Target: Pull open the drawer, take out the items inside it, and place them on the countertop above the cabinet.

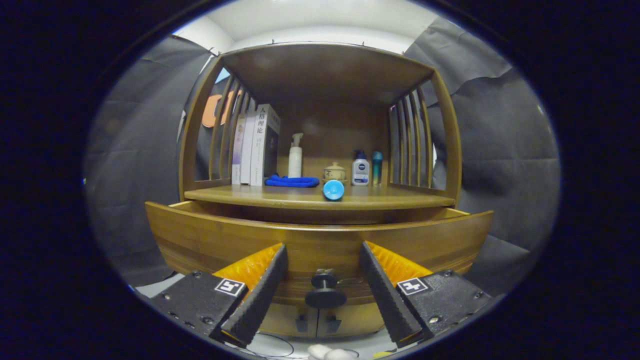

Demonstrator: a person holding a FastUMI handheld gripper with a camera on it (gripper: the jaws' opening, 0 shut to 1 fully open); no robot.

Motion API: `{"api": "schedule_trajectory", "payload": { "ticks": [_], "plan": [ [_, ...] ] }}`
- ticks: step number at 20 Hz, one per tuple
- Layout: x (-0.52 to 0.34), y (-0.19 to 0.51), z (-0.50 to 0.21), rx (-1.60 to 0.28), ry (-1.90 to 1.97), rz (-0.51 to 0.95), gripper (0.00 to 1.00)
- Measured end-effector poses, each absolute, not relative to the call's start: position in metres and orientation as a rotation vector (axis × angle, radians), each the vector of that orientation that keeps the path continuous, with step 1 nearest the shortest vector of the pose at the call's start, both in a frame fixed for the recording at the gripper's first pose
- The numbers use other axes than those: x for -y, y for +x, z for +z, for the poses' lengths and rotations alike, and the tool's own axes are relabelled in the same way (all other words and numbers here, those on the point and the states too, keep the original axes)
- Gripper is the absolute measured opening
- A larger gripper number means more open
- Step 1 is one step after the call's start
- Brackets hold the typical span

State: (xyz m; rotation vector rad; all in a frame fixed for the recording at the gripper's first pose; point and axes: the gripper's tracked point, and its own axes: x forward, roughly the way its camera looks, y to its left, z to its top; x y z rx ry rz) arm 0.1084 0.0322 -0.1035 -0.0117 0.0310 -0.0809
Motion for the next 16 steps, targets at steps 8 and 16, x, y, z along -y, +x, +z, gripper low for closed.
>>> {"api": "schedule_trajectory", "payload": {
  "ticks": [8,16],
  "plan": [
    [-0.031,0.149,-0.102,-0.048,0.002,-0.082,0.96],
    [-0.029,0.187,-0.101,-0.090,0.011,-0.074,0.96]
  ]
}}
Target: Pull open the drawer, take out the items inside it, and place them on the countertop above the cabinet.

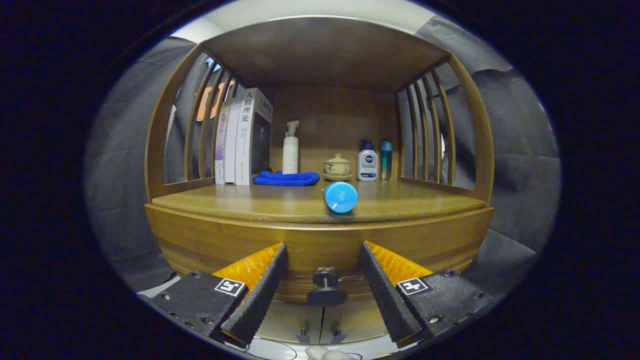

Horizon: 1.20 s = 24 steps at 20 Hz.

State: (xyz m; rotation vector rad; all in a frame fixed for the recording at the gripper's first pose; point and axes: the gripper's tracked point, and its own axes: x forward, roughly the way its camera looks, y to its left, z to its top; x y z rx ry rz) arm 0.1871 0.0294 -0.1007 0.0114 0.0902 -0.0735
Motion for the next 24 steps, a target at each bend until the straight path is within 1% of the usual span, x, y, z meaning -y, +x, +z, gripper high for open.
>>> {"api": "schedule_trajectory", "payload": {
  "ticks": [4,8,10,14,19,24],
  "plan": [
    [-0.028,0.185,-0.100,-0.069,-0.005,-0.069,0.96],
    [-0.027,0.181,-0.102,-0.116,-0.025,-0.071,0.96],
    [-0.028,0.171,-0.100,-0.108,-0.023,-0.060,0.96],
    [-0.024,0.128,-0.099,-0.096,-0.064,-0.046,0.96],
    [-0.011,0.061,-0.074,-0.038,-0.033,-0.034,0.96],
    [0.013,0.017,-0.050,0.017,-0.015,-0.077,0.96]
  ]
}}
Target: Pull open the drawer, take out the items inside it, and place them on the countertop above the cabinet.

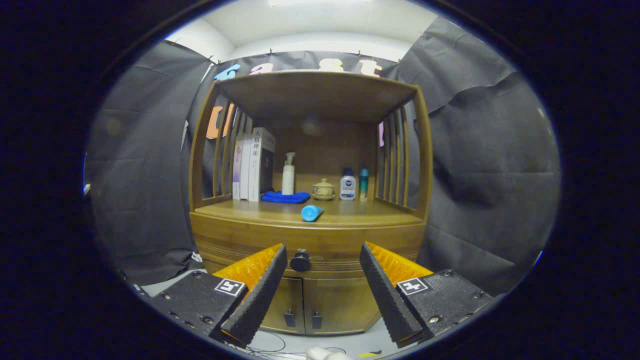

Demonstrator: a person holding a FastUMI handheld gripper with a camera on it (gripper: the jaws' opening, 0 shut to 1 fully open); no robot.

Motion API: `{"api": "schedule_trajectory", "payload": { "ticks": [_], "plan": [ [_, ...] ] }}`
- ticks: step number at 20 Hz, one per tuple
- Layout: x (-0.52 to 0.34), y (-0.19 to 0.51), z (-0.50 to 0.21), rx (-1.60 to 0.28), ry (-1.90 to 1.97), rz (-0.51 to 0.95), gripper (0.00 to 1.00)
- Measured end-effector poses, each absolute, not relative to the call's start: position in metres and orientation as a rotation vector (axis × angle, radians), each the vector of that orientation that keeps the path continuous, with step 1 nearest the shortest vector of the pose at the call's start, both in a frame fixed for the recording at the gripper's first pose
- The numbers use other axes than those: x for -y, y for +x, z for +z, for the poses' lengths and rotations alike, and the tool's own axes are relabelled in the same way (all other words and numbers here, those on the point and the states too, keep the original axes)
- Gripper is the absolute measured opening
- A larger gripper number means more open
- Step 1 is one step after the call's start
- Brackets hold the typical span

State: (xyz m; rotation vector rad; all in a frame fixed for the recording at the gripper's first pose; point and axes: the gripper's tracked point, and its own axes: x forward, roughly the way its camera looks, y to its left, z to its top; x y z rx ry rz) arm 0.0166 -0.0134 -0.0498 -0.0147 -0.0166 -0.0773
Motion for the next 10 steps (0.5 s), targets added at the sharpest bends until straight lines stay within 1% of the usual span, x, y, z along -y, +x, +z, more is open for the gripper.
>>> {"api": "schedule_trajectory", "payload": {
  "ticks": [3,10],
  "plan": [
    [0.020,0.002,-0.040,0.023,0.004,-0.066,0.96],
    [0.033,-0.006,-0.035,0.029,0.050,-0.081,0.96]
  ]
}}
